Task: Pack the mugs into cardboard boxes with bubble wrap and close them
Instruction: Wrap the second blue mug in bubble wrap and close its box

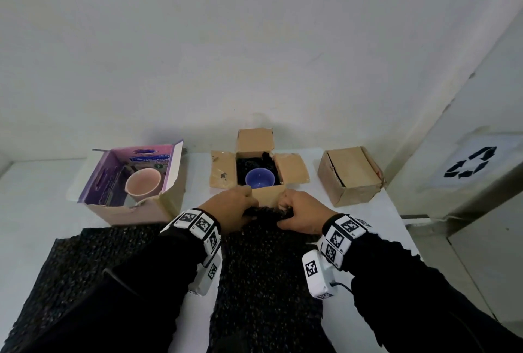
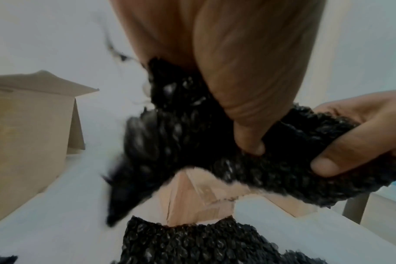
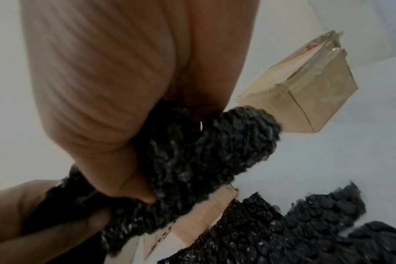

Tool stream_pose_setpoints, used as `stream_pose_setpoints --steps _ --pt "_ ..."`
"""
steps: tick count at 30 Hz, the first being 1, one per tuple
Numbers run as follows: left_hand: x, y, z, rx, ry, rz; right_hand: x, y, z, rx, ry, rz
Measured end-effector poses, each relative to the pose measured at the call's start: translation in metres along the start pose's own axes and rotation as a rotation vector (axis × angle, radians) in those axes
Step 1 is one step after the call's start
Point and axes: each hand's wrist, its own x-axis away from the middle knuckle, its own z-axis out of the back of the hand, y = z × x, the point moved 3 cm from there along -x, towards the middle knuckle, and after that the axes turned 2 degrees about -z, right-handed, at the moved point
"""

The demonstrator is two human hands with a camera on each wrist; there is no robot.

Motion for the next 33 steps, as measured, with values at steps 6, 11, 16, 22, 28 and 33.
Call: stream_pose_setpoints --steps 6,11,16,22,28,33 --pt "-0.012 -0.014 0.01 0.009 0.021 0.141 -0.022 0.007 0.011 -0.055 -0.063 -0.019" --pt "-0.027 -0.03 0.028 0.123 0.264 0.058 -0.045 0.008 0.04 -0.067 0.041 -0.005" --pt "-0.052 -0.053 0.034 -0.025 0.339 0.135 -0.078 0.015 0.057 -0.066 0.051 -0.002" --pt "-0.061 -0.058 0.024 -0.111 0.31 0.144 -0.105 0.013 0.054 0.411 0.067 0.083" --pt "-0.072 -0.054 0.003 -0.143 -0.095 0.205 -0.117 0.008 0.034 0.726 -0.073 0.176" --pt "-0.079 -0.056 0.003 -0.138 -0.174 0.152 -0.137 0.014 0.03 0.653 -0.279 -0.047"
